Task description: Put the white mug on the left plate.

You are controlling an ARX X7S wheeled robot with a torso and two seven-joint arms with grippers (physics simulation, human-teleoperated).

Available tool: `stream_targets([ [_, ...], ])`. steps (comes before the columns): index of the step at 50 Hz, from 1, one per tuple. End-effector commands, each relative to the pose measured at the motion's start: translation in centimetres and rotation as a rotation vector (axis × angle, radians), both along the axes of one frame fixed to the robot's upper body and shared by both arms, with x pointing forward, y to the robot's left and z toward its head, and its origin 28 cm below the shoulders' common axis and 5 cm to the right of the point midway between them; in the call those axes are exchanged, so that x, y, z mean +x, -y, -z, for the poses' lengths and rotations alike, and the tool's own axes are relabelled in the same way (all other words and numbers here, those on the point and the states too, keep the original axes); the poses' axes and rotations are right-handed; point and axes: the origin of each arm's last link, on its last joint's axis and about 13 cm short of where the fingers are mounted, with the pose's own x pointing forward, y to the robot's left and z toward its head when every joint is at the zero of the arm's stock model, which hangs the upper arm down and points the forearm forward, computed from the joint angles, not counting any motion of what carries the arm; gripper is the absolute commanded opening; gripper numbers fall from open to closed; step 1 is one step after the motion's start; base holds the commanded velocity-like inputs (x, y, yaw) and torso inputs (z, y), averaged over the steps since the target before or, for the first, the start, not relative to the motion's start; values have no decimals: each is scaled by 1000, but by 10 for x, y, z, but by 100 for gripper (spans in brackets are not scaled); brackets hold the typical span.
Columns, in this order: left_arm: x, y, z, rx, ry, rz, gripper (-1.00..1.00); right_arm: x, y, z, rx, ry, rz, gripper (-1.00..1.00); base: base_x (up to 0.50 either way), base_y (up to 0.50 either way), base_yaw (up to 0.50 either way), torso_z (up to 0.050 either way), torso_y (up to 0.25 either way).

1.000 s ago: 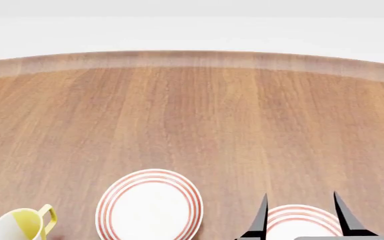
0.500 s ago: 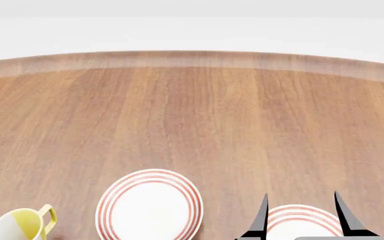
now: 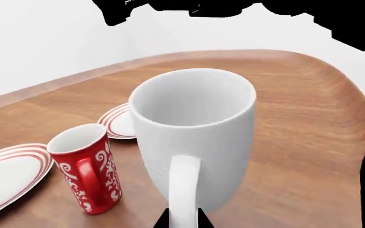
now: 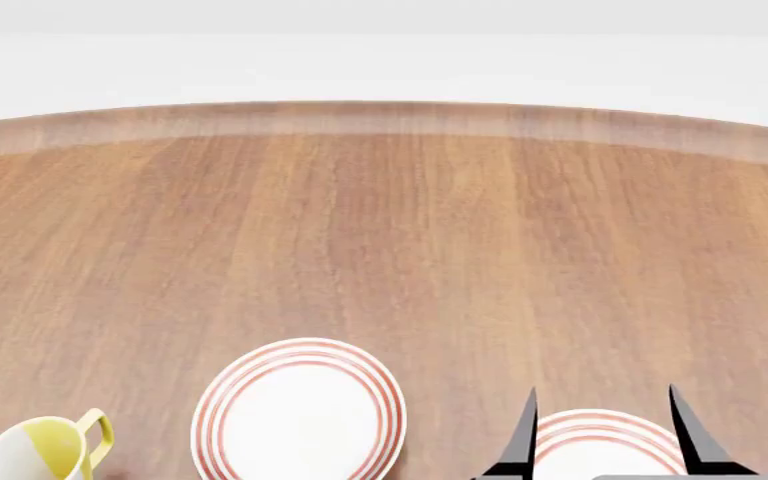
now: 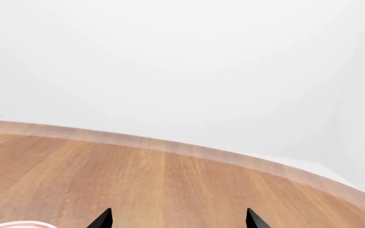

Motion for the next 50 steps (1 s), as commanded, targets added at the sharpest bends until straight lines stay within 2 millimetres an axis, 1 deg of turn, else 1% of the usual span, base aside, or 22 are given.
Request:
stream_targets([
  [1, -15, -6, -9, -20, 36, -32, -100, 0, -1, -4, 2, 9, -1, 100, 0, 0, 0, 0, 0],
  [8, -17, -14, -13, -36, 53, -90, -100, 0, -1, -2, 3, 5, -2, 100, 0, 0, 0, 0, 0],
  [13, -4, -20, -12, -48, 58, -165, -100, 0, -2, -3, 6, 8, -6, 100, 0, 0, 0, 0, 0],
  [17, -2, -23, -15, -60, 68, -190, -100, 1, -1, -2, 6, 4, -4, 100, 0, 0, 0, 0, 0],
  [24, -2, -26, -22, -70, 96, -212, -100, 1, -1, -1, 2, 2, -1, 100, 0, 0, 0, 0, 0],
  [32, -2, -29, -35, -108, 144, -239, -100, 1, -1, 0, 7, 4, -2, 100, 0, 0, 0, 0, 1],
  [38, 4, -32, -41, -141, 163, -273, -100, 1, 0, 1, 11, 5, 2, 100, 0, 0, 0, 0, 0],
  [41, 10, -34, -44, -172, 160, -303, -100, 0, 1, -1, 12, 8, 3, 100, 0, 0, 0, 0, 0],
  [50, 18, -42, -51, -209, 173, -376, -100, 0, 1, -2, 12, 10, 2, 100, 0, 0, 0, 0, 0],
])
